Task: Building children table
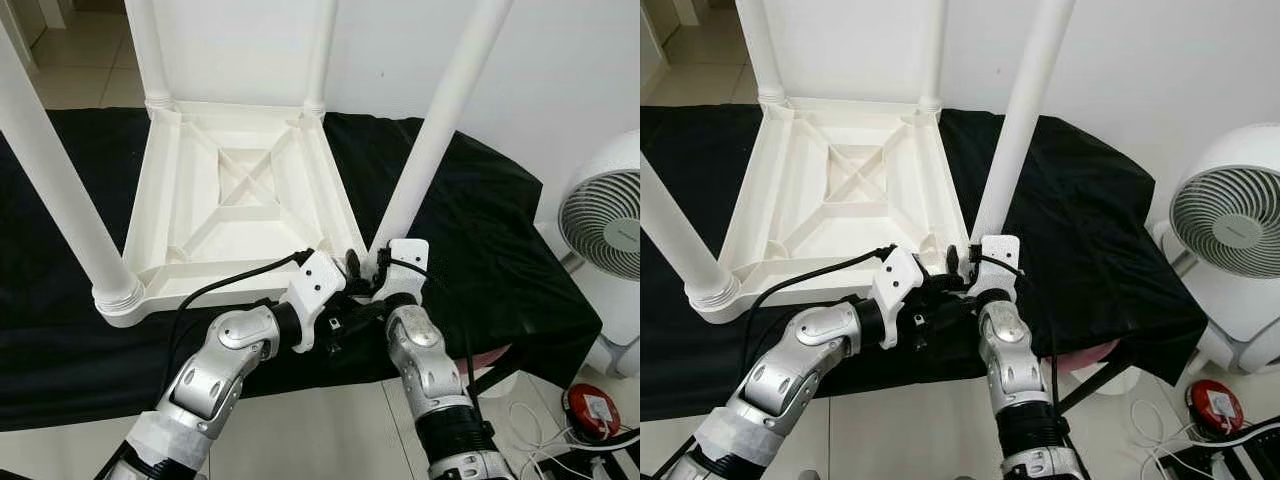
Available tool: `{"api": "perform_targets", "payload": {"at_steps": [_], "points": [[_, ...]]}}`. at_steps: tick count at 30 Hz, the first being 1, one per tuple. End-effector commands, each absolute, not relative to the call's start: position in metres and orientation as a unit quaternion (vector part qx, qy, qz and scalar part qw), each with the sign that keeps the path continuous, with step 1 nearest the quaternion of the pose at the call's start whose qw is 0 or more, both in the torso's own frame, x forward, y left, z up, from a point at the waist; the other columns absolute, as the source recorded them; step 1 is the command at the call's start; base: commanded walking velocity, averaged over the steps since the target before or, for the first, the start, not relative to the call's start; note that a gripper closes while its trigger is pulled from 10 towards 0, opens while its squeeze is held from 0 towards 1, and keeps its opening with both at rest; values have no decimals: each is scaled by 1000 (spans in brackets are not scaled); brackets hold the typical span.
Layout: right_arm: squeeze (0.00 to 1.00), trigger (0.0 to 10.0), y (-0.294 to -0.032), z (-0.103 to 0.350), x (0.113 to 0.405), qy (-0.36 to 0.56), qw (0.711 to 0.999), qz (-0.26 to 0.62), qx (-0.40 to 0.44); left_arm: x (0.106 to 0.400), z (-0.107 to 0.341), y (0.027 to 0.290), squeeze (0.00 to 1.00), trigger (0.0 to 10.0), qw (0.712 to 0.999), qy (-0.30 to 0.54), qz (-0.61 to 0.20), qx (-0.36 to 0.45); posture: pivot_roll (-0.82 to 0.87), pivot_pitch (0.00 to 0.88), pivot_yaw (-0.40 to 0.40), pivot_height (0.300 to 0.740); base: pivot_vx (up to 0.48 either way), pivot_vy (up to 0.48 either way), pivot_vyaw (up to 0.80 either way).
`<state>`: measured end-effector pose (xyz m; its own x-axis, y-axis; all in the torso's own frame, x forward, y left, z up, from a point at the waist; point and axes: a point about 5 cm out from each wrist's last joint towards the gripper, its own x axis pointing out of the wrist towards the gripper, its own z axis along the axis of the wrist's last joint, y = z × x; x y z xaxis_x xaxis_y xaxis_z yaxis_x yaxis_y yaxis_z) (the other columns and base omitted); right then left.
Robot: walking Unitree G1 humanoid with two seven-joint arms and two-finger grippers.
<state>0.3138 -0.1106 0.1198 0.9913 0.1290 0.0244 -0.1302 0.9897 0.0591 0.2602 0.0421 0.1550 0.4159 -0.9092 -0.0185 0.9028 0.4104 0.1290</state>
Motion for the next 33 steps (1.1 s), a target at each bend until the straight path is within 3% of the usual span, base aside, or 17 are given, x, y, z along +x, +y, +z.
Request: {"api": "perform_targets", "payload": {"at_steps": [1,5,6,15,28,29,30,31,33], "points": [[1000,10000,-118,117,309,-15,997,68,30,260,156,41,0,10000,845,-29,-531,59,-32,0,-110,740,0,0,0],[1000,10000,-118,118,306,-22,996,78,29,260,156,42,0,10000,845,-29,-531,59,-34,0,-108,740,0,0,0],[0,10000,-118,121,301,-36,995,90,31,259,156,42,0,10000,845,-29,-530,59,-38,0,-105,740,0,0,0],[0,10000,-125,133,276,-96,989,106,31,261,161,43,0,10000,843,-42,-532,60,-59,0,-89,740,0,0,0],[0,10000,-138,124,249,-85,984,156,-26,280,175,56,0,10000,865,-64,-493,77,-77,0,-75,740,0,0,0],[0,3961,-136,123,248,-82,981,173,-24,285,181,59,0,10000,870,-76,-481,76,-75,0,-77,740,0,0,0],[0,3961,-136,123,248,-82,981,173,-24,285,181,59,0,10000,870,-76,-481,76,-75,0,-77,740,0,0,0],[0,0,-132,123,247,-80,977,196,-15,289,187,63,0,10000,874,-88,-471,75,-73,0,-79,740,0,0,0],[0,0,-127,122,248,-76,973,217,-4,292,190,67,0,10000,878,-94,-465,73,-70,0,-80,740,0,0,0]]}}
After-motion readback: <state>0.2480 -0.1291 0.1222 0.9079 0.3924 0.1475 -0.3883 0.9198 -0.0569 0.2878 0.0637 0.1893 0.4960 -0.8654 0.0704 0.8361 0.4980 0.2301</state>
